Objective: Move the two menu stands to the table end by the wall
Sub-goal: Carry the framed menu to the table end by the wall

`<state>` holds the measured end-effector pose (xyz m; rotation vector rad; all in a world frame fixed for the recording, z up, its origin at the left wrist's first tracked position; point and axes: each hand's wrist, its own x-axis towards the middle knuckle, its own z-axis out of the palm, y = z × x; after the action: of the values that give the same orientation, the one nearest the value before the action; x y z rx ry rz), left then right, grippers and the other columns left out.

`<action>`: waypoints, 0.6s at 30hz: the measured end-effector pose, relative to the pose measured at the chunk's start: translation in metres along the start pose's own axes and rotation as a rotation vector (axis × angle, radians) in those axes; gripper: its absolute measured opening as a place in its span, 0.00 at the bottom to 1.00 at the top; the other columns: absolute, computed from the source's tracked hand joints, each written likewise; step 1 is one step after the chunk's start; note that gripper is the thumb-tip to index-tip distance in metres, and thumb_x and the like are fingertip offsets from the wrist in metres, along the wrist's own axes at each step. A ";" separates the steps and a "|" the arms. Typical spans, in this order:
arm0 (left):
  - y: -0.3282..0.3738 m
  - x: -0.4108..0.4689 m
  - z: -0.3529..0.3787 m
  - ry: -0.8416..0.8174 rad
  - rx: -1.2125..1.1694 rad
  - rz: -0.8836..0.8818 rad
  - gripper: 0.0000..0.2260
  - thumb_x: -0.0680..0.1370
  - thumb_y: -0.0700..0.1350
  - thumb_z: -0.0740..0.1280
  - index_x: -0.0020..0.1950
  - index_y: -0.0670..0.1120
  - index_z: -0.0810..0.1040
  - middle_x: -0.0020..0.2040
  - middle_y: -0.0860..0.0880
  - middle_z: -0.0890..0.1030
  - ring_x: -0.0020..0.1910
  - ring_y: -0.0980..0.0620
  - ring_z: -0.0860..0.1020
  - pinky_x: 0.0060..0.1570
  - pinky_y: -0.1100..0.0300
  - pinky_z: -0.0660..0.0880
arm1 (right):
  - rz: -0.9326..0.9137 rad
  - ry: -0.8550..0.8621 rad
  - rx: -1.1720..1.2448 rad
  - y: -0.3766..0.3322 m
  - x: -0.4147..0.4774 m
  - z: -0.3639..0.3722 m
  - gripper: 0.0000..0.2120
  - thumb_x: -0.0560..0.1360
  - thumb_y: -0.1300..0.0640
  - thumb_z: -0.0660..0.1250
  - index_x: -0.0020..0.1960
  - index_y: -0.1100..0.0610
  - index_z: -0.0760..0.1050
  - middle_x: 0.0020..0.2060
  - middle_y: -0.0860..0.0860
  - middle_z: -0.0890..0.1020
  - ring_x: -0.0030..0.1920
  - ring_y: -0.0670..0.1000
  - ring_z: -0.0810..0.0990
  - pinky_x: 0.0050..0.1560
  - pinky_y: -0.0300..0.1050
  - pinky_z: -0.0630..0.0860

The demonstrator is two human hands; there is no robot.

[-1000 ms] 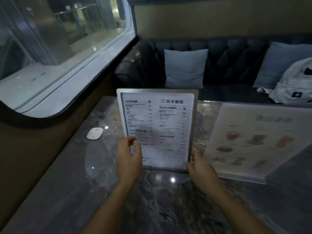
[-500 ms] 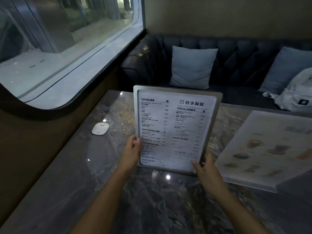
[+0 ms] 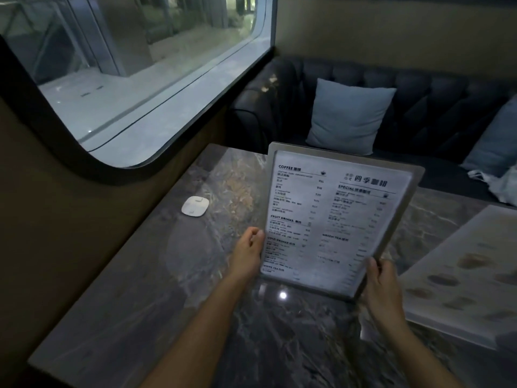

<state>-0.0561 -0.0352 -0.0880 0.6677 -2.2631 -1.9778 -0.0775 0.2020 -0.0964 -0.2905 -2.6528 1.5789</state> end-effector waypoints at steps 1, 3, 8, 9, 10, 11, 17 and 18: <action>-0.001 -0.001 0.000 0.007 -0.002 0.001 0.12 0.79 0.53 0.56 0.46 0.48 0.74 0.47 0.43 0.81 0.47 0.44 0.80 0.50 0.39 0.77 | 0.004 0.015 0.000 -0.002 0.001 0.001 0.12 0.78 0.48 0.52 0.48 0.57 0.65 0.45 0.55 0.72 0.44 0.55 0.72 0.41 0.49 0.65; -0.002 -0.002 0.000 0.014 -0.007 0.014 0.11 0.79 0.53 0.56 0.44 0.48 0.73 0.47 0.42 0.81 0.46 0.43 0.80 0.49 0.39 0.78 | 0.017 0.035 0.002 -0.005 0.003 0.003 0.12 0.79 0.50 0.52 0.48 0.58 0.66 0.44 0.55 0.73 0.44 0.55 0.71 0.41 0.49 0.65; -0.009 -0.007 -0.008 0.069 -0.081 0.027 0.10 0.79 0.50 0.56 0.40 0.52 0.72 0.42 0.46 0.80 0.43 0.45 0.80 0.42 0.48 0.78 | 0.003 0.005 0.031 -0.009 0.001 0.009 0.12 0.78 0.52 0.54 0.46 0.61 0.69 0.43 0.57 0.76 0.43 0.57 0.74 0.37 0.48 0.67; -0.011 -0.008 -0.011 0.084 -0.107 0.016 0.10 0.79 0.50 0.57 0.39 0.53 0.73 0.41 0.47 0.81 0.43 0.45 0.80 0.41 0.49 0.78 | 0.005 -0.006 0.045 -0.010 0.000 0.012 0.12 0.78 0.52 0.54 0.47 0.61 0.69 0.44 0.58 0.77 0.45 0.58 0.75 0.40 0.49 0.69; -0.013 -0.009 -0.015 0.101 -0.125 0.003 0.11 0.79 0.50 0.57 0.39 0.53 0.73 0.41 0.47 0.81 0.43 0.45 0.80 0.41 0.48 0.79 | 0.007 -0.018 0.054 -0.012 -0.001 0.015 0.12 0.78 0.52 0.55 0.48 0.60 0.70 0.45 0.58 0.77 0.46 0.58 0.76 0.43 0.51 0.71; -0.016 -0.011 -0.020 0.116 -0.138 -0.009 0.11 0.79 0.51 0.57 0.39 0.54 0.74 0.42 0.46 0.81 0.43 0.45 0.81 0.43 0.45 0.79 | 0.006 -0.034 0.059 -0.015 -0.002 0.019 0.12 0.78 0.52 0.55 0.48 0.60 0.70 0.45 0.58 0.78 0.46 0.58 0.76 0.44 0.52 0.72; -0.031 -0.028 -0.060 0.214 -0.170 -0.044 0.11 0.78 0.53 0.57 0.40 0.55 0.75 0.44 0.44 0.82 0.44 0.46 0.81 0.47 0.41 0.79 | -0.062 -0.140 0.082 -0.034 -0.013 0.050 0.11 0.78 0.51 0.55 0.44 0.57 0.71 0.39 0.54 0.78 0.41 0.53 0.77 0.35 0.48 0.72; -0.034 -0.032 -0.068 0.243 -0.180 -0.065 0.11 0.78 0.53 0.57 0.40 0.55 0.75 0.45 0.45 0.82 0.45 0.46 0.81 0.46 0.43 0.79 | -0.069 -0.161 0.081 -0.038 -0.016 0.058 0.11 0.78 0.51 0.56 0.44 0.57 0.70 0.38 0.52 0.77 0.41 0.52 0.77 0.32 0.46 0.69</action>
<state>0.0047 -0.0900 -0.1012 0.9149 -1.9230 -1.9749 -0.0749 0.1319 -0.0903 -0.0707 -2.6718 1.7520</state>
